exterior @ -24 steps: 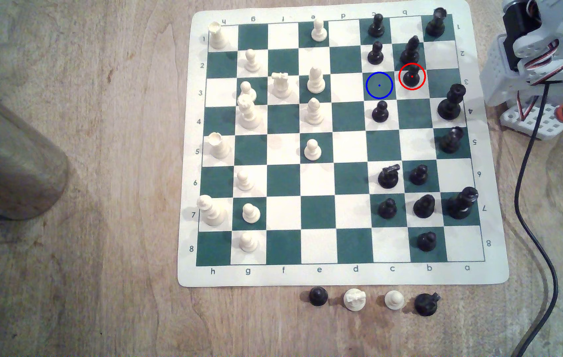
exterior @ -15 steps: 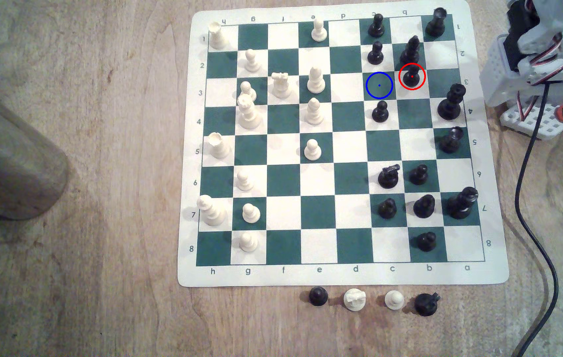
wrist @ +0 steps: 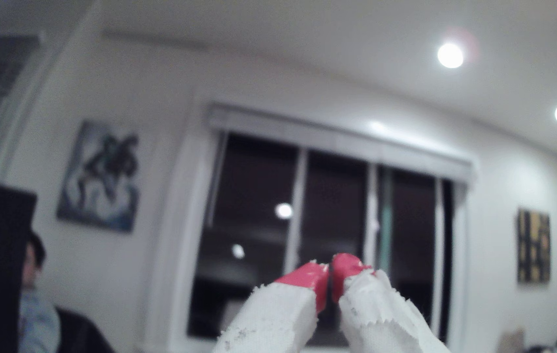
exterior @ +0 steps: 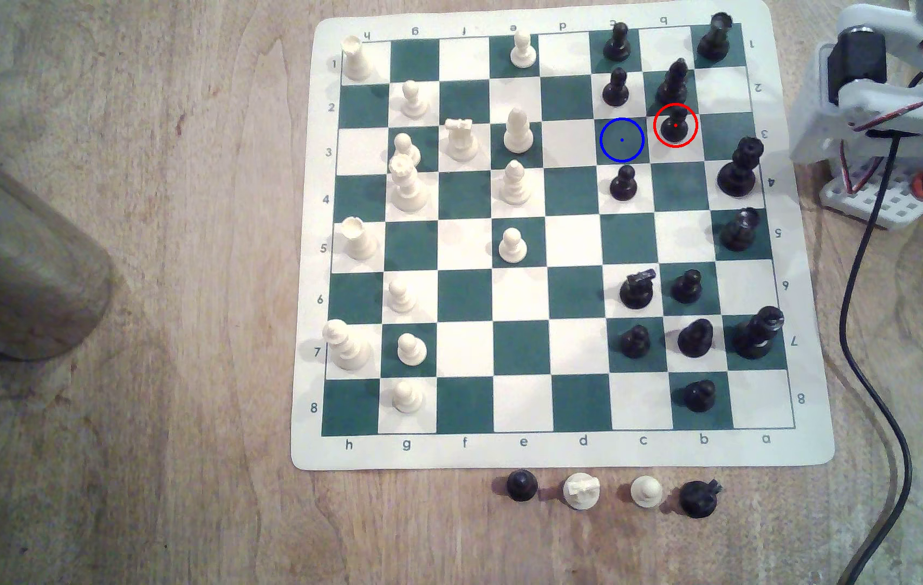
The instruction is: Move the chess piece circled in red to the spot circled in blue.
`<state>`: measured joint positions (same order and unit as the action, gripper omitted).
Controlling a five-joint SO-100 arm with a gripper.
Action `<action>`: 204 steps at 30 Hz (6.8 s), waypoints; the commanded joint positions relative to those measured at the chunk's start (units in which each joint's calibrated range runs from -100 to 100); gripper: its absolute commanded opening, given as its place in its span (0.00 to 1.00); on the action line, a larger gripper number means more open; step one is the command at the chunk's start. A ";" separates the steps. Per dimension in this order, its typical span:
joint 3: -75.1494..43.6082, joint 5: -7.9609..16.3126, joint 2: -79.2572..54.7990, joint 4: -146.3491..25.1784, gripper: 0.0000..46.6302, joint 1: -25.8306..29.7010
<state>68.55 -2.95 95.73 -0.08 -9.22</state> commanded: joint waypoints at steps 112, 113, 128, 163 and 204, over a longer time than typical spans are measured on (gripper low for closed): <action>-11.80 12.45 -58.21 -69.94 0.01 0.26; -12.25 12.50 -56.85 -70.85 0.01 0.26; -25.49 13.87 -58.21 -75.19 0.01 5.35; -25.94 14.21 -75.18 -62.33 0.01 3.94; -24.49 14.11 -70.51 -60.28 0.31 3.23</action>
<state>47.49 11.11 19.40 -62.15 -4.42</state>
